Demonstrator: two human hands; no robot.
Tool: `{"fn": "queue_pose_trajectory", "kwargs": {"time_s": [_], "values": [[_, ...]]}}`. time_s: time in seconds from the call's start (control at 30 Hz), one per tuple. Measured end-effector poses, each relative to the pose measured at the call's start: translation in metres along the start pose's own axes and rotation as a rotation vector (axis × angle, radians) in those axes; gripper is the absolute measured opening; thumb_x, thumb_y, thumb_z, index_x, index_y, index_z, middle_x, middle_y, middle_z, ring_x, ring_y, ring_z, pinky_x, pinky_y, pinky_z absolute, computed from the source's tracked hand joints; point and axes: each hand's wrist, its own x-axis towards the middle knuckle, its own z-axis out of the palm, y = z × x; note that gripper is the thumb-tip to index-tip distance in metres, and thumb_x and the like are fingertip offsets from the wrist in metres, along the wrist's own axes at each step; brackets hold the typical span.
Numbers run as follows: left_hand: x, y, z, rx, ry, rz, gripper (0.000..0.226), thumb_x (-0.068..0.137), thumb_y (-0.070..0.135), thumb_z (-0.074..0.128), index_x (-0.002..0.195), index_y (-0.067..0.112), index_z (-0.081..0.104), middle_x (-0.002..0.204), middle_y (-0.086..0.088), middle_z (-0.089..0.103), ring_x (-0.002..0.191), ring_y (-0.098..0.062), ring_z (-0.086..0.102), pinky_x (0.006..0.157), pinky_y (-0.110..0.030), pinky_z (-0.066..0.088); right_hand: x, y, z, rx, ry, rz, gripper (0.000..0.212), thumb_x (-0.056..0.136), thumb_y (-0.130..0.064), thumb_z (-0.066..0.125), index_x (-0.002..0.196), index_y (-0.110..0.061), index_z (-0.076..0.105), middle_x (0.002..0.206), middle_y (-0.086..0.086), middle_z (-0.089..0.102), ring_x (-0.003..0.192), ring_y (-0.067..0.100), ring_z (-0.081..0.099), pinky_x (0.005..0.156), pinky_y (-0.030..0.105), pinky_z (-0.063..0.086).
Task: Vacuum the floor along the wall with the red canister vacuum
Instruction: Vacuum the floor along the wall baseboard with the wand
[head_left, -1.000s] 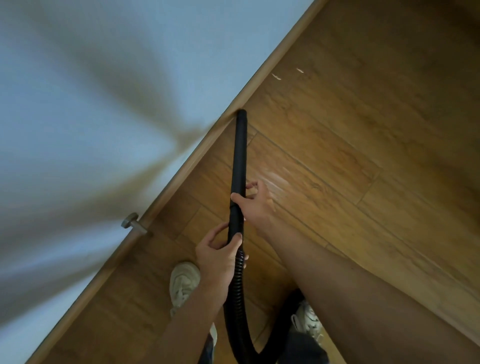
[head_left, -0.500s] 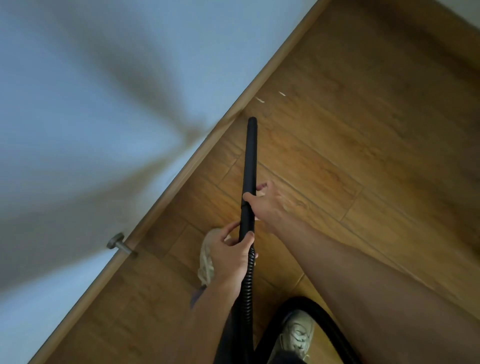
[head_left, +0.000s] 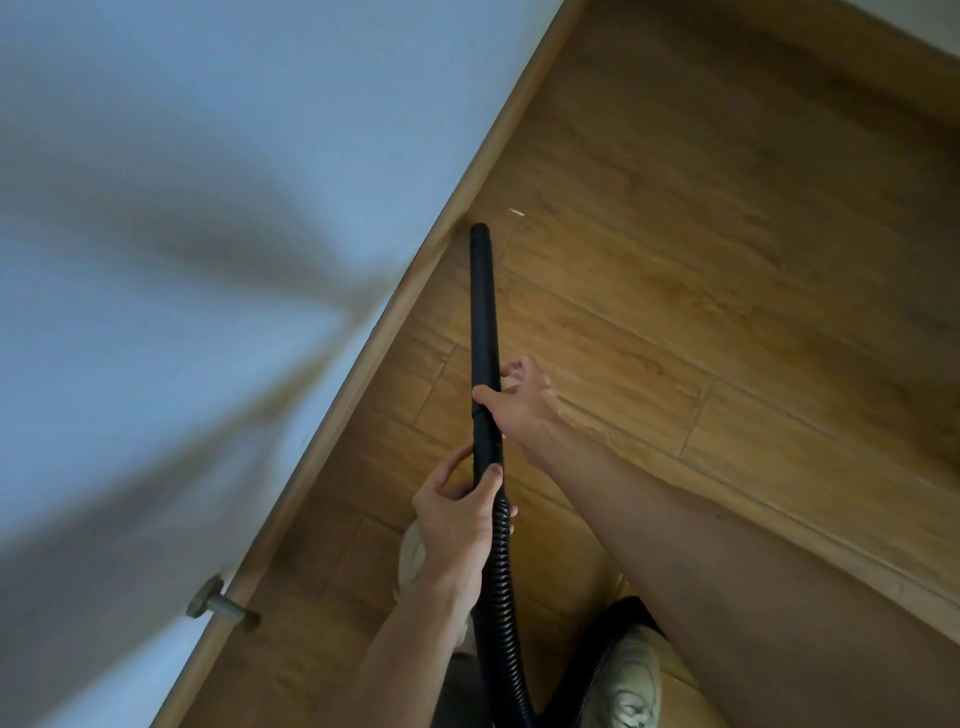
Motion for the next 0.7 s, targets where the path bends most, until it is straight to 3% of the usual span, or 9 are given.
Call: {"fn": "queue_pose_trajectory", "kwargs": {"time_s": [0.23, 0.4, 0.7], "values": [[0.007, 0.007, 0.022, 0.040, -0.053, 0.005, 0.029, 0.082, 0.004, 0.076, 0.107, 0.018, 0.070, 0.077, -0.024, 0.072, 0.052, -0.028, 0.061, 0.048, -0.031, 0.052, 0.010, 0.000, -0.021, 0.060, 0.132, -0.007, 0.036, 0.088, -0.023, 0.074, 0.113, -0.017, 0.049, 0.103, 0.011, 0.071, 0.081, 0.027, 0.073, 0.070, 0.043, 0.062], [0.003, -0.002, 0.027, 0.057, -0.075, -0.003, 0.031, 0.082, 0.002, 0.076, 0.108, 0.018, 0.070, 0.074, -0.021, 0.073, 0.052, -0.028, 0.060, 0.044, -0.029, 0.051, 0.008, 0.010, -0.034, 0.118, 0.145, 0.025, 0.038, 0.087, -0.021, 0.074, 0.113, -0.014, 0.048, 0.097, 0.011, 0.072, 0.078, 0.028, 0.073, 0.072, 0.049, 0.062], [0.021, 0.019, 0.030, 0.073, -0.104, -0.002, 0.029, 0.082, 0.004, 0.076, 0.106, 0.020, 0.070, 0.074, -0.022, 0.072, 0.054, -0.030, 0.061, 0.050, -0.032, 0.051, 0.022, -0.009, -0.031, 0.134, 0.158, 0.013, 0.036, 0.087, -0.021, 0.075, 0.112, -0.016, 0.050, 0.095, 0.010, 0.074, 0.077, 0.025, 0.074, 0.071, 0.047, 0.063]]}}
